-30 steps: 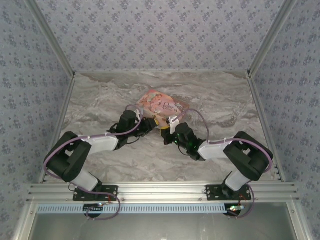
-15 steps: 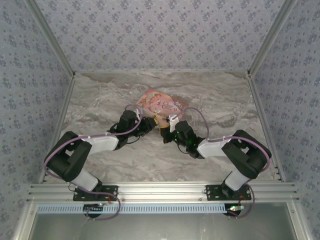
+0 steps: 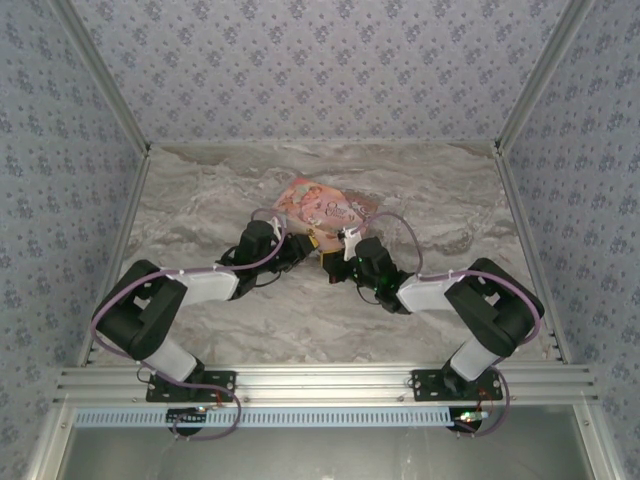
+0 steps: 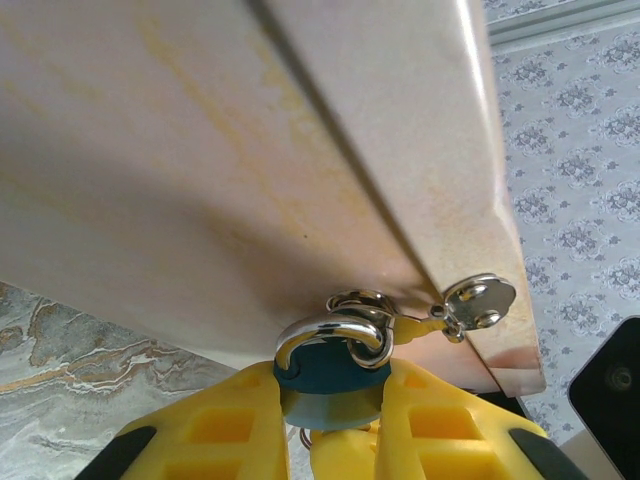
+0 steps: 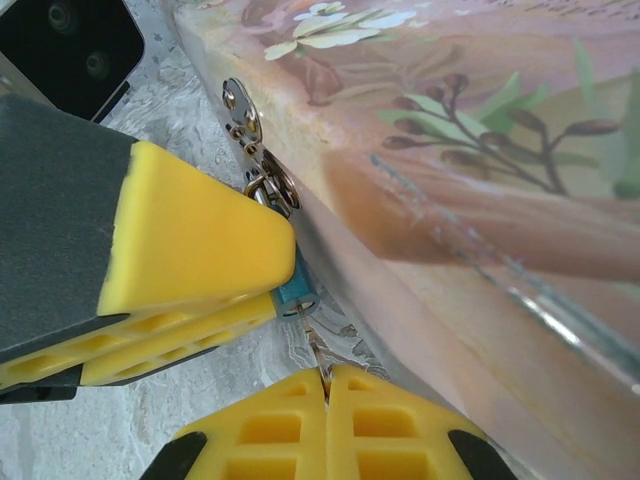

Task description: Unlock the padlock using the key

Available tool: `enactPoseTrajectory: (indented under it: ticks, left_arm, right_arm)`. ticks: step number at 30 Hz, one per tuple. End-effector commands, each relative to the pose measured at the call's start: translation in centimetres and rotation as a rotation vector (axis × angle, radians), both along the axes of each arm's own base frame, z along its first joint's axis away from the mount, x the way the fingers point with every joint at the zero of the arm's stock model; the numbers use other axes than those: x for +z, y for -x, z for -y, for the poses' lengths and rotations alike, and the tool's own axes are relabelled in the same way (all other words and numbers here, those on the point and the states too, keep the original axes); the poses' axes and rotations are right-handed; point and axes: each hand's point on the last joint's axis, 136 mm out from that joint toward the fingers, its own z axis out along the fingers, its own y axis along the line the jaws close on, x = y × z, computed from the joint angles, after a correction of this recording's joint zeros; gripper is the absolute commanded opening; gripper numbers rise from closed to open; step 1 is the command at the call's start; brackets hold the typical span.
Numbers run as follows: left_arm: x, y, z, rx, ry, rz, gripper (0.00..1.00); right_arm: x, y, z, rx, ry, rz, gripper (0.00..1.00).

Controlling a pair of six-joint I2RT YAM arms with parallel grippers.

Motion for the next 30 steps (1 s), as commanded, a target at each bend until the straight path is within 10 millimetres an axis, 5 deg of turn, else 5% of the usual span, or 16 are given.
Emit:
enactPoseTrajectory:
  ticks: [1, 22, 30]
  left_arm:
    - [2.0, 0.8, 2.1, -0.090, 0.059, 0.030, 0.21]
    - [1.2, 1.3, 3.0, -0.107, 0.064, 0.011, 0.21]
    - [0.8, 0.9, 3.3, -0.108, 0.059, 0.011, 0.21]
  right_arm:
    - [3.8, -1.4, -1.4, 0.011, -0.109, 0.070, 0.00]
    - [7.2, -3.1, -2.5, 0.044, -0.167, 0.119, 0.00]
    - [3.8, -2.0, -1.0, -0.009, -0.152, 0.042, 0.00]
